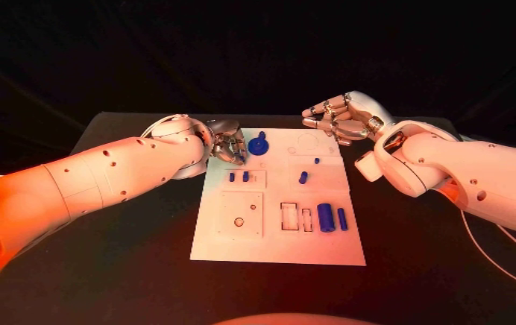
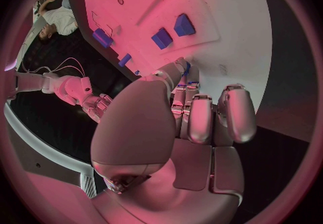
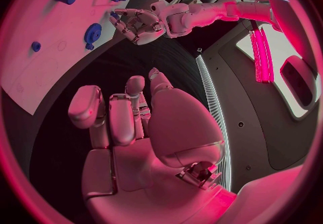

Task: Assemble the parts on the task board

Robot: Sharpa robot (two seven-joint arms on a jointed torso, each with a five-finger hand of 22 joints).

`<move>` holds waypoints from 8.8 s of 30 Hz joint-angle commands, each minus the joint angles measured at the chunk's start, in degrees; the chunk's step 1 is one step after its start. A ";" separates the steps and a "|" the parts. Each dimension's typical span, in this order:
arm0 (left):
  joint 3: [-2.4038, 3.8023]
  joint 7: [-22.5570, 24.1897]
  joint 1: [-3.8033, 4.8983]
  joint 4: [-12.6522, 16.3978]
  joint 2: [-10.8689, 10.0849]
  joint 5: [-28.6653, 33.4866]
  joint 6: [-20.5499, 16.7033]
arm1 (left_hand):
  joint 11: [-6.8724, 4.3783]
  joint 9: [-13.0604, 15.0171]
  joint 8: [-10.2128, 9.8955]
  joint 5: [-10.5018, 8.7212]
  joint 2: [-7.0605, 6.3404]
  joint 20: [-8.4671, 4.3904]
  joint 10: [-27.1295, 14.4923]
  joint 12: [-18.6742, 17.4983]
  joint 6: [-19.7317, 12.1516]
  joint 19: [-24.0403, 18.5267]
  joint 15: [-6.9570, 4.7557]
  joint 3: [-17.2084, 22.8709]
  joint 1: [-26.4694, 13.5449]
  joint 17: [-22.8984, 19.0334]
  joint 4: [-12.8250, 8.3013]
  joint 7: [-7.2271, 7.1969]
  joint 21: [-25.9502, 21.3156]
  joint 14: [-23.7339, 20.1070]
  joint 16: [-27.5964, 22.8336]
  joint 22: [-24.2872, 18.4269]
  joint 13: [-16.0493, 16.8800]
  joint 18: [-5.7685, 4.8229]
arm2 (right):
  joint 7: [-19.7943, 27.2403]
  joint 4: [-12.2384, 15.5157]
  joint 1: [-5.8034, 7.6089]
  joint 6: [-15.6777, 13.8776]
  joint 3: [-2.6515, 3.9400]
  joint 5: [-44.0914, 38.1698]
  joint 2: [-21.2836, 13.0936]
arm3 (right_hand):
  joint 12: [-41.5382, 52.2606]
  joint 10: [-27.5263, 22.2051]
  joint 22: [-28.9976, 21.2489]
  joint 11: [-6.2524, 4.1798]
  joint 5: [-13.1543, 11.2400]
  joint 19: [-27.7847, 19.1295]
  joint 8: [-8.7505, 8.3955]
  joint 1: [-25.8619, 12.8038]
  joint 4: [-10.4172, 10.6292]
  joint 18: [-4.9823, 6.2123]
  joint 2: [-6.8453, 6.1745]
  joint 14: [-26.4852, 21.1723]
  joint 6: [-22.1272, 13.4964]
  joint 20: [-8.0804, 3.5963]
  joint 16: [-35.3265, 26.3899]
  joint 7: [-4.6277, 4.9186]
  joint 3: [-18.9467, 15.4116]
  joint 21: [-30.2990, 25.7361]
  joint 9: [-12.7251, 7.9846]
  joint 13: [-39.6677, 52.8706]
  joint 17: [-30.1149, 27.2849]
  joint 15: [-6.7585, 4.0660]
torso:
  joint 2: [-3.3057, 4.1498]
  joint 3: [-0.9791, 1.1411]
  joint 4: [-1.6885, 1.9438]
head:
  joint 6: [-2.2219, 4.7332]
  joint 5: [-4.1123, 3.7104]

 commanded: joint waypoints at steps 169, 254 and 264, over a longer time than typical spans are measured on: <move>0.02 24.01 -0.85 16.14 -15.08 83.05 -10.15 | 2.61 -6.14 -0.24 2.04 -0.03 1.93 -6.14 1.12 -5.09 -15.32 1.91 0.91 -6.32 -36.26 -3.18 2.39 -42.16 -15.31 -20.81 -18.77 -1.06 6.11 | -21.72 -5.12 -4.19 4.75 1.00 -55.84 4.19 | -44.89 2.82 -8.87 0.35 -14.22 -1.29 0.67 5.87 -7.91 1.51 -5.53 1.18 10.10 -0.23 -14.34 -0.95 28.70 -7.11 1.06 -49.82 -12.44 0.25 | -0.12 -0.01 -0.08 | -0.21 -2.04; 0.01 23.01 -1.12 16.80 -14.62 82.77 -9.28 | 2.66 -6.18 -0.23 2.03 0.09 1.93 -6.28 1.25 -5.12 -15.32 1.94 0.84 -6.27 -36.52 -3.29 2.45 -42.39 -15.40 -20.96 -18.98 -1.08 6.10 | -24.82 2.56 -11.76 17.39 -0.28 -63.05 16.91 | -45.85 2.74 -8.32 0.61 -14.22 -1.18 0.26 4.20 -8.55 1.46 -6.03 1.15 9.84 -0.14 -13.51 -0.68 30.28 -6.49 1.23 -49.86 -12.00 0.35 | -0.02 -0.12 0.00 | -3.28 2.72; 0.01 22.80 -1.12 16.72 -14.59 82.67 -9.11 | 2.68 -6.19 -0.22 2.02 0.11 1.94 -6.33 1.25 -5.12 -15.34 1.95 0.83 -6.27 -36.57 -3.30 2.45 -42.43 -15.43 -20.99 -19.01 -1.09 6.09 | -25.30 2.85 -11.80 15.46 -0.33 -64.39 16.62 | -45.83 2.93 -8.26 0.55 -14.19 -1.20 0.31 3.94 -8.61 1.45 -6.09 1.14 9.98 -0.12 -13.39 -0.76 30.34 -6.44 1.30 -49.82 -11.92 0.34 | -0.04 -0.06 -0.03 | -3.49 2.74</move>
